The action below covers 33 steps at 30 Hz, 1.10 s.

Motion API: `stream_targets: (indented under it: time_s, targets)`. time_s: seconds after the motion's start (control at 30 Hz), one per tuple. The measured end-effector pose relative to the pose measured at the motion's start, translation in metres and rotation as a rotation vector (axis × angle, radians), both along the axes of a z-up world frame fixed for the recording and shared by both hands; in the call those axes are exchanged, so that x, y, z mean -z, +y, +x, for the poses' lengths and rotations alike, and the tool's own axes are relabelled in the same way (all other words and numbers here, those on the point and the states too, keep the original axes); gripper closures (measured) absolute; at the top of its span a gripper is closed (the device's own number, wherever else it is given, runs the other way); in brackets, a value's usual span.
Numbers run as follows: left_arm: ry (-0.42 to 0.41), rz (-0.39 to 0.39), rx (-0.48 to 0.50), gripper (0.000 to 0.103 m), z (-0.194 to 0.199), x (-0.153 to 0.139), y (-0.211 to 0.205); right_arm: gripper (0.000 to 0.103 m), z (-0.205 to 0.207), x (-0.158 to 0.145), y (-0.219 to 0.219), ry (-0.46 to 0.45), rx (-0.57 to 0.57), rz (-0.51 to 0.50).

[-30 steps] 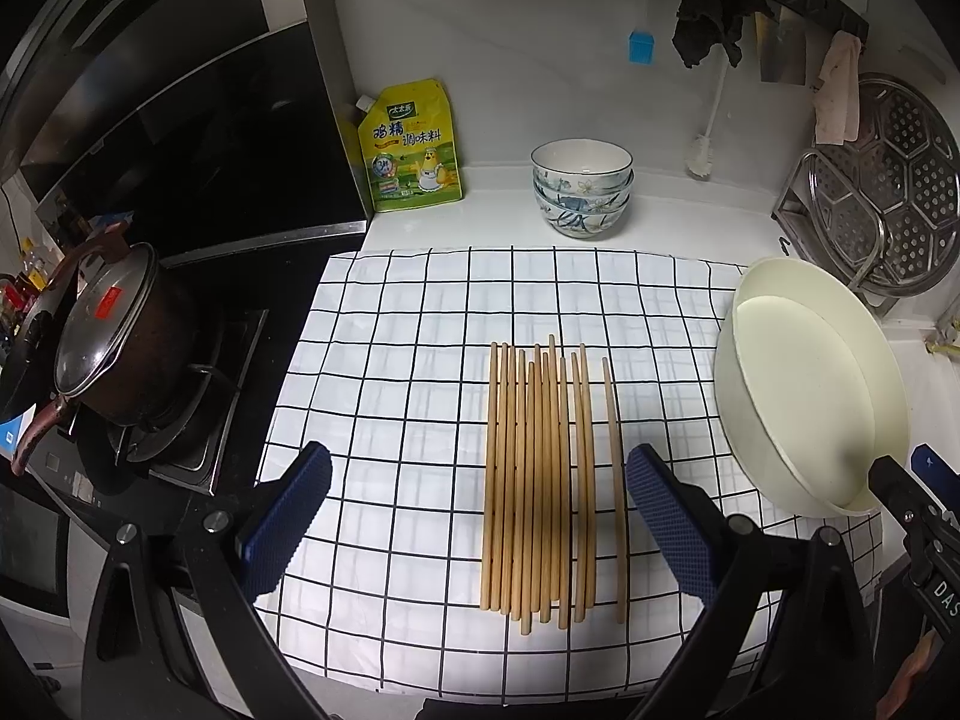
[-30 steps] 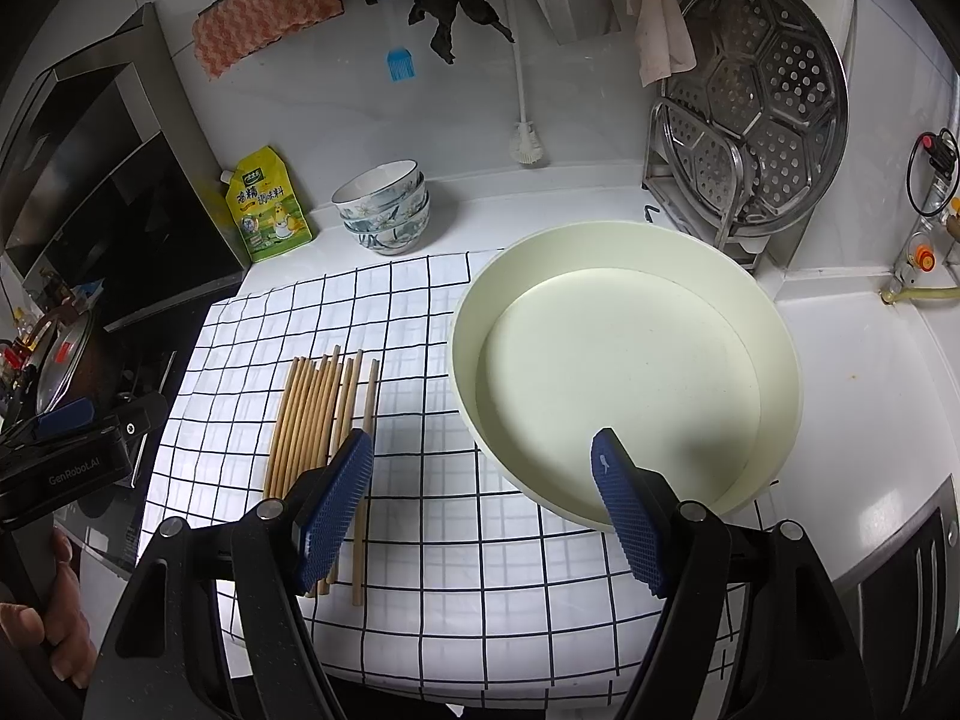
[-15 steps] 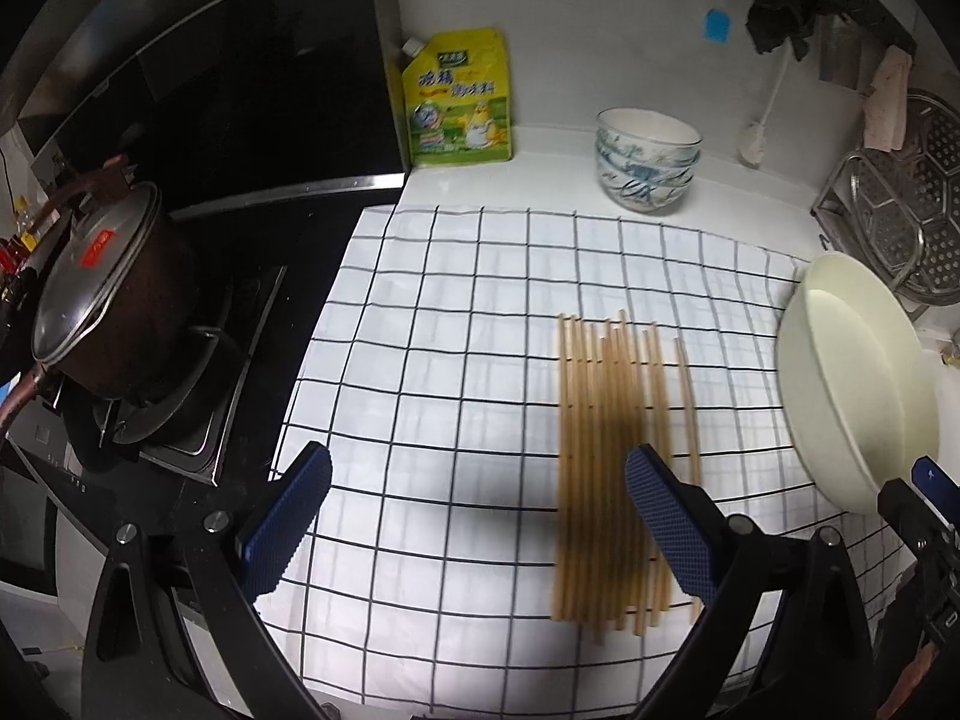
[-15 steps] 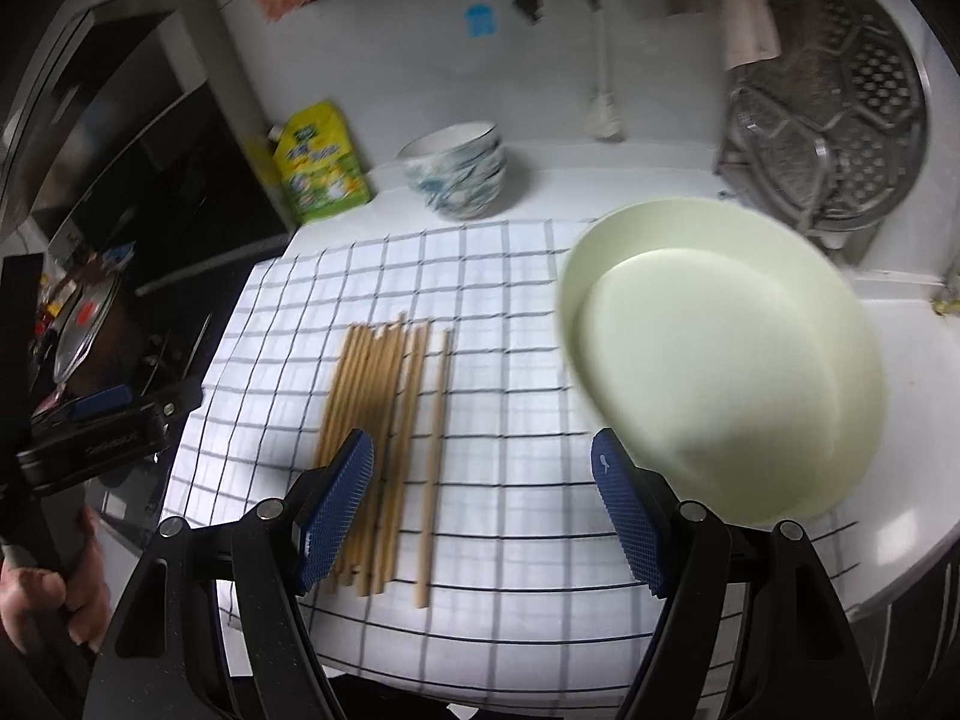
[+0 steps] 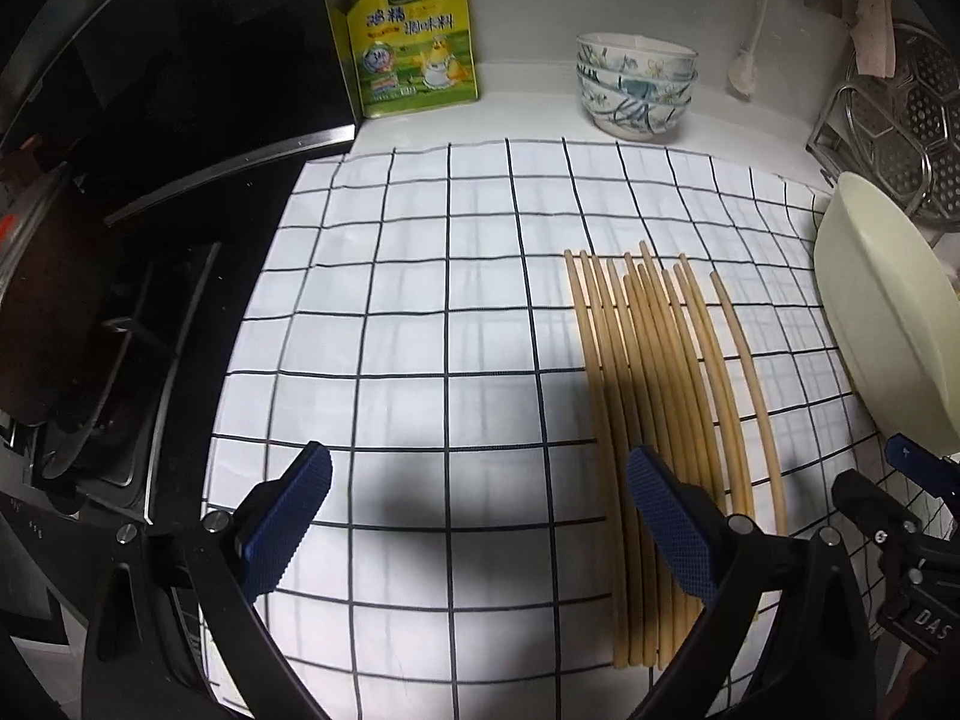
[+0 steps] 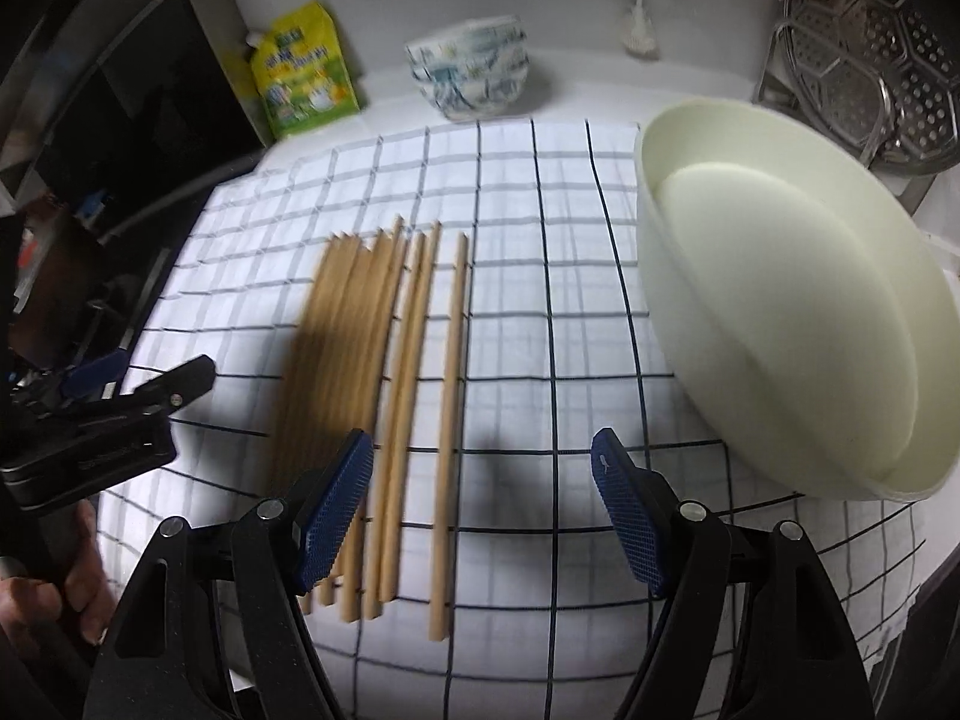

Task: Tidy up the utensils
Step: 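Lower the right tool to the chopsticks and grasp one chopstick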

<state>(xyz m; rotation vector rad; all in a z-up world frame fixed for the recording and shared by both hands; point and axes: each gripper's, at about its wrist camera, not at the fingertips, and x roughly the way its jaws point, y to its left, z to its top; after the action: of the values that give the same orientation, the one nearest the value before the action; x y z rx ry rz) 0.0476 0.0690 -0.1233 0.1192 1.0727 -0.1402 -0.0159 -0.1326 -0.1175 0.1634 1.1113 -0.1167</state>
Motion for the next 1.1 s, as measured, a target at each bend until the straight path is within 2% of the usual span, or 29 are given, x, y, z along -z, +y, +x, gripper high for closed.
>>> stream_targets:
  time_s: [0.2, 0.53, 0.93, 1.1]
  targets:
    - [0.031, -0.008, 0.028, 0.006, 0.005, 0.021, -0.003, 0.031, 0.007, 0.028, -0.001, 0.034, 0.016, -0.04]
    - [0.083, -0.04, 0.027, 0.006, 0.005, 0.038, -0.002, 0.031, 0.014, 0.048, 0.003, 0.061, 0.009, -0.099]
    - [0.082, -0.001, 0.043, 0.006, 0.001, 0.047, -0.011, 0.031, 0.006, 0.048, -0.005, 0.062, 0.025, -0.112]
    - [0.08, 0.042, 0.026, 0.005, 0.001, 0.05, -0.011, 0.032, 0.004, 0.047, -0.005, 0.059, 0.025, -0.115]
